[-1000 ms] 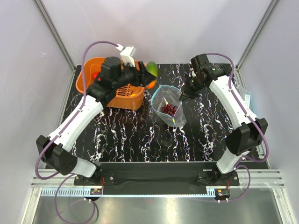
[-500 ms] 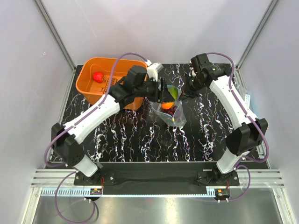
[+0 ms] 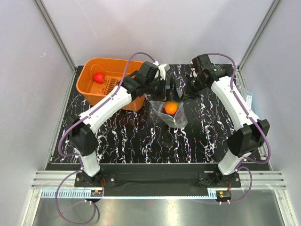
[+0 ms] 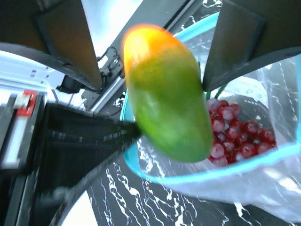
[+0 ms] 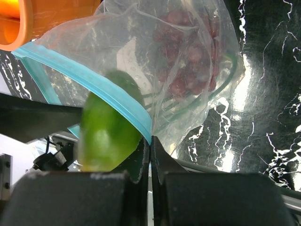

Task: Place the food in the zip-top bag and seal the zipper
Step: Place the fake fruit in the zipper food storage bag, then pick up the fake fruit from the bin.

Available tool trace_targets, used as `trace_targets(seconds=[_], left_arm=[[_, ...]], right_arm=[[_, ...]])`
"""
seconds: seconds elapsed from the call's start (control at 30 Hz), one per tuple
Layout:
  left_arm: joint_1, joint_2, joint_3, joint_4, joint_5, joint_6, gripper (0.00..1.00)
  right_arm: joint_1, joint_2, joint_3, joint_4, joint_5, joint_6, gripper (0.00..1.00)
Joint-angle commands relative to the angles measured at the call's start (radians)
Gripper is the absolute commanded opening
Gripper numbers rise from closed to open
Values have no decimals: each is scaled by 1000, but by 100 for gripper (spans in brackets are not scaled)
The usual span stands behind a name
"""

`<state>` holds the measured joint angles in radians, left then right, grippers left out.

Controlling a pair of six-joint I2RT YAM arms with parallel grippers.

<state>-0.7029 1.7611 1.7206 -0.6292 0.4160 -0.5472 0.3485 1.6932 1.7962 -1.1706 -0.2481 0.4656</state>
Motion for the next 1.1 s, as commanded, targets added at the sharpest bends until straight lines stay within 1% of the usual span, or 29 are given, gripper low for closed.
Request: trace_targets(seconds=[0.0,0.17,0.3,0.37,0.47,0.5,0.53,0.57,0.73,0.8,0.9,0.93,1.0,1.03,1.07], left_arm=[[9,34,120,-88,-35,-16,99],[39,11,154,-109,-59,7,99],[112,-17,172,-133,-43,3,99],[150,-44,162,-142,-69,16,99],[250,-89,117,-141,-109,42,99],[311,-94,109,-148,-118,49,99],[342,-95,97,-155,-129,61,99],[396,-92,97,-171,-153,70,99],[505,-13,137,-219,-252,98,99],[542,33,174,-219,-331,78,99],[595,86,191,-162,-399,8,99],[609,95,174,-138,-408,-43,99],[655,104,130,-11,-410,-110,99],[670,107,102,41,-408,-200,99],[693,109,35,147,-413,-250,99]], right_arm=[[-5,-41,22,29,-10,7,0],[-5,-36,31,14,1,-5,0],[-6,-41,26,11,7,-22,0],[-5,-43,25,9,10,-36,0],[-5,-38,26,5,7,-56,0],[-5,-36,28,5,10,-61,0],[-5,-35,28,3,10,-68,0],[-5,-32,29,3,10,-70,0],[-3,-33,20,6,10,-96,0],[-3,-36,8,15,10,-104,0],[-3,-29,-3,22,26,-128,0],[-5,-24,2,20,30,-134,0],[-5,-27,0,29,38,-145,0],[-5,-30,-6,32,41,-145,0],[-5,-35,-8,43,41,-145,0]])
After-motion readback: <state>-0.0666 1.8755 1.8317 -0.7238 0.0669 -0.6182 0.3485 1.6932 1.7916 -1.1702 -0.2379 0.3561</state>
